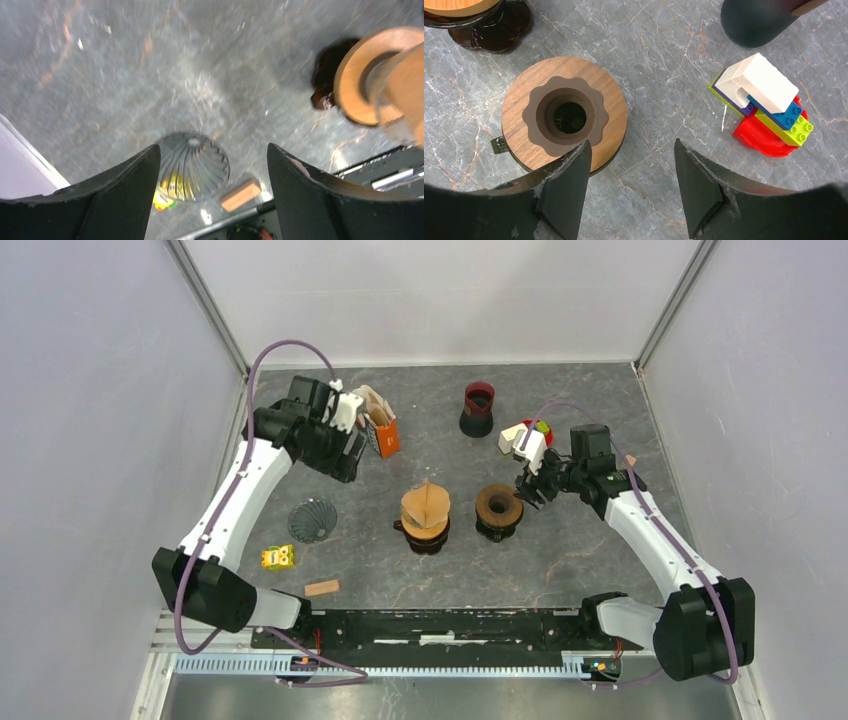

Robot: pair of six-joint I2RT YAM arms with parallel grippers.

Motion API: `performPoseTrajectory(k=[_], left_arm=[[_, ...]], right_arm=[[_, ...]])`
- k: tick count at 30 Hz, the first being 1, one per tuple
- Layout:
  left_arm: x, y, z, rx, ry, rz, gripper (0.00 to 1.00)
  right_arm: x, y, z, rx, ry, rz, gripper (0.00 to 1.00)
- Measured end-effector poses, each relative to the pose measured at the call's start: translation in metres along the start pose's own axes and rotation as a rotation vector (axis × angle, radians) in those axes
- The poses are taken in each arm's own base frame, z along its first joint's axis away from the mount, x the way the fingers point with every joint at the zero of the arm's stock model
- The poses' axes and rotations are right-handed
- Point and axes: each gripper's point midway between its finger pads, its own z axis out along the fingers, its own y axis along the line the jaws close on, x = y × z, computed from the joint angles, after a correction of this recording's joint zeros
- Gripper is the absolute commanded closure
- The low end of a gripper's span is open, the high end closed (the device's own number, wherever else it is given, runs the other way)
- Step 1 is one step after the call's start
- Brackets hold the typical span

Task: Place the coffee filter in the dripper
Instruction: Pick up the coffee dripper from the center of the board.

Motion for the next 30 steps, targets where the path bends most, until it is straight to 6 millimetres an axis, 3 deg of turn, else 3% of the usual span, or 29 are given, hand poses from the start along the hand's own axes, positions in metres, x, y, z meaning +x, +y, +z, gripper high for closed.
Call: performPoseTrajectory(k=[6,12,24,30], left_arm=[[0.074,0.02,0.011,-0.017,0.166,-0.051,0.22],[0.124,0.05,0.019,-0.038,0.272,-0.143,0.23],[0.154,0.066,0.046,-0.007,0.345,-0.204,0.27],[0.157,0.071,0.059,0.011,0.353,-0.213,0.38]], right_arm=[[-0.001,0.003,0.004,-0.002,-0.041,-0.018,0.33],[0.0,0.003,0.006,0.003,-0.049,-0.024,0.33],[-0.001,0.004,0.005,0.01,-0.058,-0.032,0.33],[0.003,0.006,0.006,0.005,-0.052,-0.028,0.33]])
